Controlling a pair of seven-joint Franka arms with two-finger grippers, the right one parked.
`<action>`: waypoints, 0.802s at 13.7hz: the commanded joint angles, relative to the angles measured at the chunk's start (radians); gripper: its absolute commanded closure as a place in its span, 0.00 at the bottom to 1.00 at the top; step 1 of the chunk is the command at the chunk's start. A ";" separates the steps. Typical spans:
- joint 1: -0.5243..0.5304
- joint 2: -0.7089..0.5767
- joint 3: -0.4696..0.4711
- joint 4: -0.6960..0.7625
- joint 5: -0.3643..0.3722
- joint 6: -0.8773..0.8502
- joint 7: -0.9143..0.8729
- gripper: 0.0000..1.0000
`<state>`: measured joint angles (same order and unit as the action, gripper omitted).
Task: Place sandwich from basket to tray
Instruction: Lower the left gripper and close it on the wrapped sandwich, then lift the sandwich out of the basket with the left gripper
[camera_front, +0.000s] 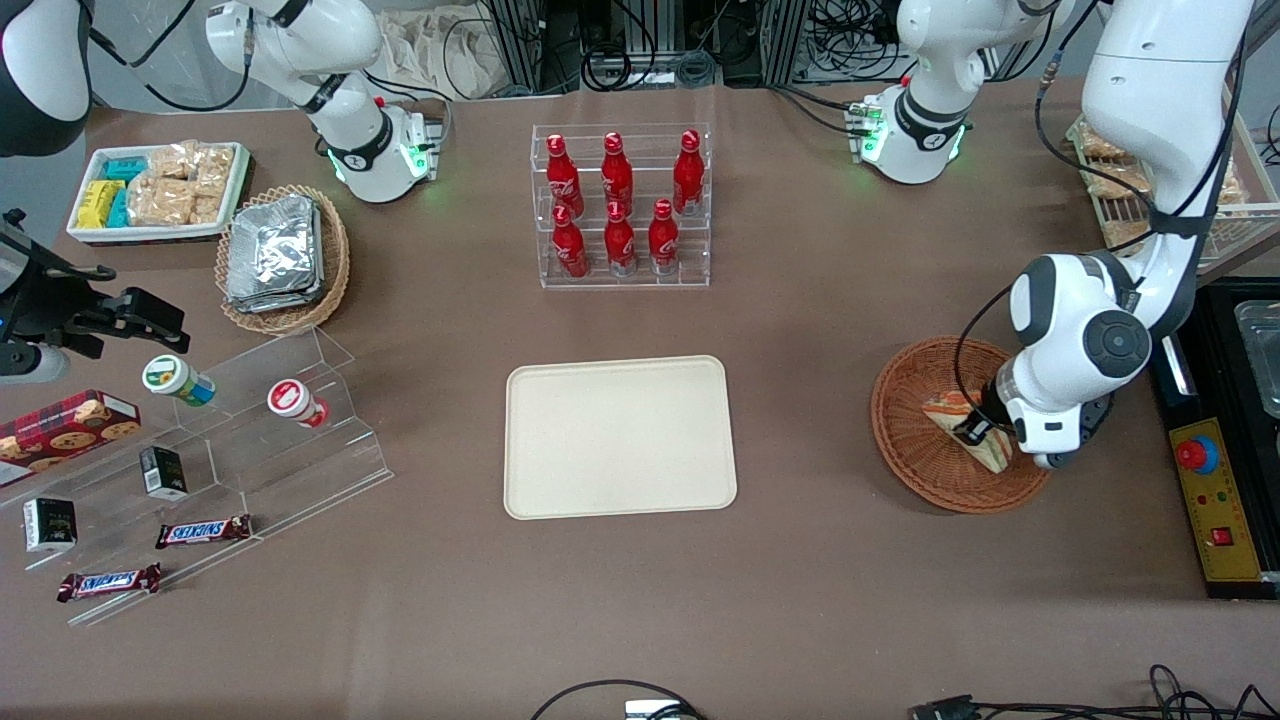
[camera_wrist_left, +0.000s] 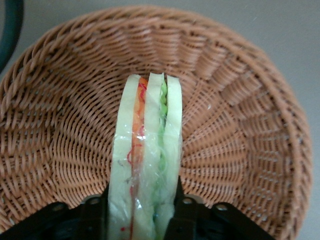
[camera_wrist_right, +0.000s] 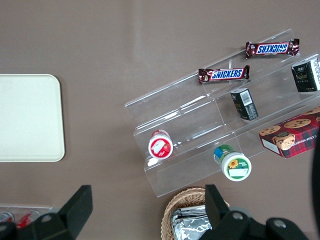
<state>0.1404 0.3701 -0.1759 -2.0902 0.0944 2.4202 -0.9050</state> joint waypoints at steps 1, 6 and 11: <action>-0.002 -0.002 -0.004 0.058 0.018 -0.054 -0.020 1.00; -0.015 -0.005 -0.017 0.358 0.019 -0.460 -0.002 1.00; -0.021 -0.003 -0.097 0.711 0.018 -0.804 0.132 1.00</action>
<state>0.1254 0.3498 -0.2302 -1.5209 0.0980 1.7220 -0.8164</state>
